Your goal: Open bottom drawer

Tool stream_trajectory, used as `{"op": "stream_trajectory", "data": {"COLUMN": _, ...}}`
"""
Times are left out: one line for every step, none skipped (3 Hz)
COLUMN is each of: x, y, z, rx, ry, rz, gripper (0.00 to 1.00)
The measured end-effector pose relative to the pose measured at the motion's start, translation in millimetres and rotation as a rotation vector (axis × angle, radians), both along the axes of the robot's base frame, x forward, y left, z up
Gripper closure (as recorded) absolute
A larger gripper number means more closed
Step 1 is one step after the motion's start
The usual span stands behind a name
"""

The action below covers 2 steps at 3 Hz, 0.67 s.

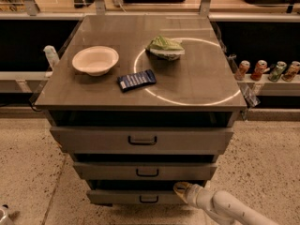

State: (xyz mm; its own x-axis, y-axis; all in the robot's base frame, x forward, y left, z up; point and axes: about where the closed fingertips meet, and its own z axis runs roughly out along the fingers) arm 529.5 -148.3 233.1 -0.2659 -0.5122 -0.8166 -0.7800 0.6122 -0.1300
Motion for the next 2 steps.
{"op": "stream_trajectory", "data": {"x": 0, "y": 2, "z": -2, "rx": 0.001, "ry": -0.004, "rz": -0.003, "gripper": 1.00}}
{"op": "stream_trajectory", "data": {"x": 22, "y": 13, "z": -22, "rx": -0.045, "ry": -0.024, "rz": -0.044, "gripper": 1.00}}
